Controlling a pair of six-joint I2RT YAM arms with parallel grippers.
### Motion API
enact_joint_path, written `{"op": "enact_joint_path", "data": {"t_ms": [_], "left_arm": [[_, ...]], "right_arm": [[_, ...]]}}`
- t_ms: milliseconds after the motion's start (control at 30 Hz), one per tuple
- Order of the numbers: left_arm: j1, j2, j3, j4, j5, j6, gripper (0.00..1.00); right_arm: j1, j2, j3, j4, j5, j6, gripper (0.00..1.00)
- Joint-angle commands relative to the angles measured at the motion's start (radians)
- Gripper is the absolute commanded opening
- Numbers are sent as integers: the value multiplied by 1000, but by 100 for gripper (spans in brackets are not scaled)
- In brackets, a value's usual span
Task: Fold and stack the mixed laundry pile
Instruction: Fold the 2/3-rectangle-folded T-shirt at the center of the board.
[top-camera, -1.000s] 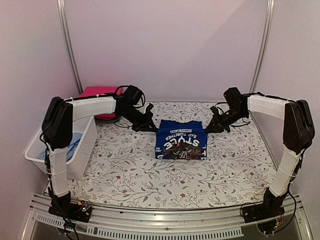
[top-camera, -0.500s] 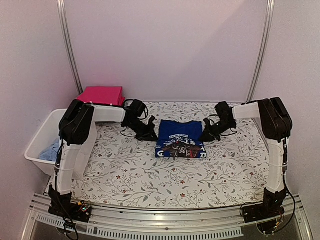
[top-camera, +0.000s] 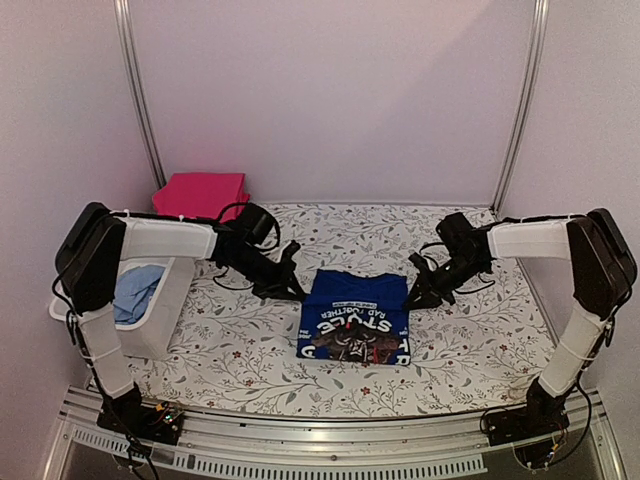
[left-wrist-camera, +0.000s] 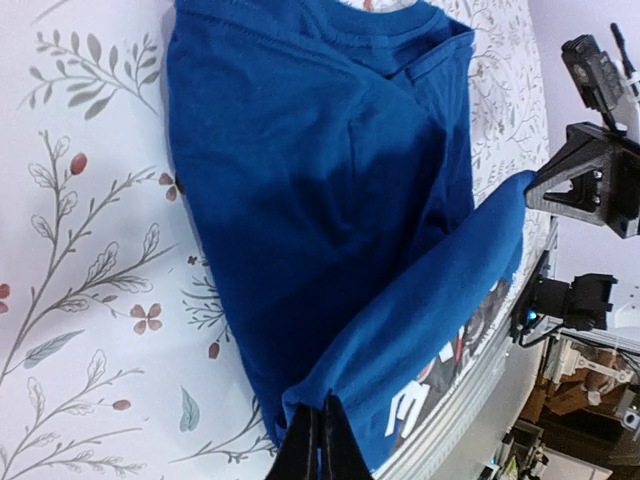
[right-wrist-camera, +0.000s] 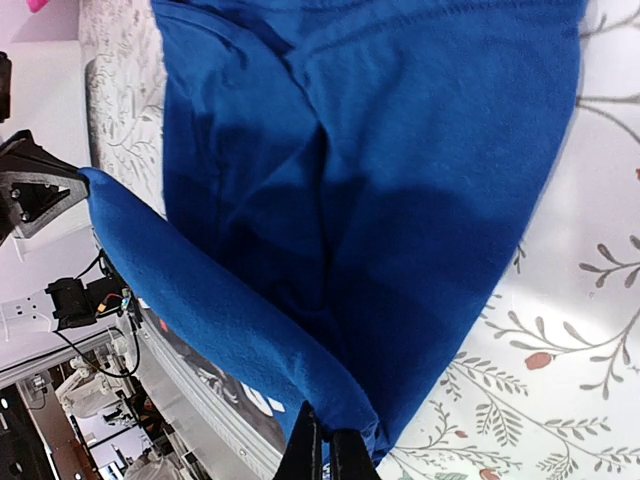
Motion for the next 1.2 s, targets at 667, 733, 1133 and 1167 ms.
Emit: {"op": "enact_joint_path", "data": {"t_ms": [667,733,1133,1167], "left_arm": [[98,188,339,-77,-28,86,0],[104,225,377,-72,-25,85,0],[123,360,480,-35,-23,55,0],[126,366,480,-35,-25,54,0]], "right_arm": [[-117,119,283,-83,49,-92,0],[-117,157,309,-72,46,-92,0],[-134,331,459,-45,52,-88,0],[-135,342,466,-45,49,-88,0]]}}
